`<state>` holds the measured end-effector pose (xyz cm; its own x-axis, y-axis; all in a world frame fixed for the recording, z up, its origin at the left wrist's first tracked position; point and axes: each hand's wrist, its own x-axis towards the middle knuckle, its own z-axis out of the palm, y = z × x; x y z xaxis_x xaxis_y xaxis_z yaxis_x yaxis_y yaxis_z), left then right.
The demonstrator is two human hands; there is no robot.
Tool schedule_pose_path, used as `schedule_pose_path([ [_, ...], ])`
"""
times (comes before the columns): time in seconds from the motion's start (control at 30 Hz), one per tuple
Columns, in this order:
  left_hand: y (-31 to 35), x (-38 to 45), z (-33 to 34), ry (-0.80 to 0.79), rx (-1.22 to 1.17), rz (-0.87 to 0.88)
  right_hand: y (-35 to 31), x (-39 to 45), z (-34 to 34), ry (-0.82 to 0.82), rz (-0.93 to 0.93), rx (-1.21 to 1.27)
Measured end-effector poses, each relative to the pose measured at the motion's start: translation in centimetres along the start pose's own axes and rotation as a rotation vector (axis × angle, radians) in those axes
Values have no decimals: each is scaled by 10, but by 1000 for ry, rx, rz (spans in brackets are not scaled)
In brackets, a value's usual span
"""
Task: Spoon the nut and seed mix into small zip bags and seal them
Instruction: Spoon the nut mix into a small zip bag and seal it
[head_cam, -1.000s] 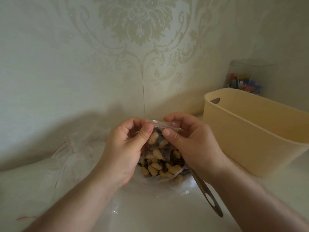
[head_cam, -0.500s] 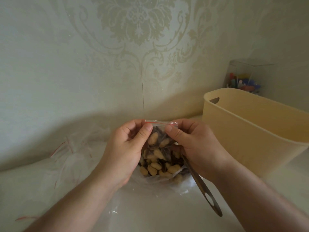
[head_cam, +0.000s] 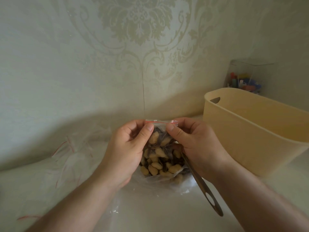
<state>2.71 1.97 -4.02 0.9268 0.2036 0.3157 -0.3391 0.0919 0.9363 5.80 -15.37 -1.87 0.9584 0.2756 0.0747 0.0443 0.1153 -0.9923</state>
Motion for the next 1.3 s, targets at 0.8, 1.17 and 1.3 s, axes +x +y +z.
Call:
schedule_pose_path([
  [0.8, -2, 2, -3, 50, 46, -14, -3, 2, -7, 76, -91, -193],
  [1.17, -2, 1, -1, 65, 30, -6, -5, -4, 0, 26, -104, -240],
  [1.3, -3, 0, 0, 52, 58, 5, -5, -3, 0, 57, -115, -235],
])
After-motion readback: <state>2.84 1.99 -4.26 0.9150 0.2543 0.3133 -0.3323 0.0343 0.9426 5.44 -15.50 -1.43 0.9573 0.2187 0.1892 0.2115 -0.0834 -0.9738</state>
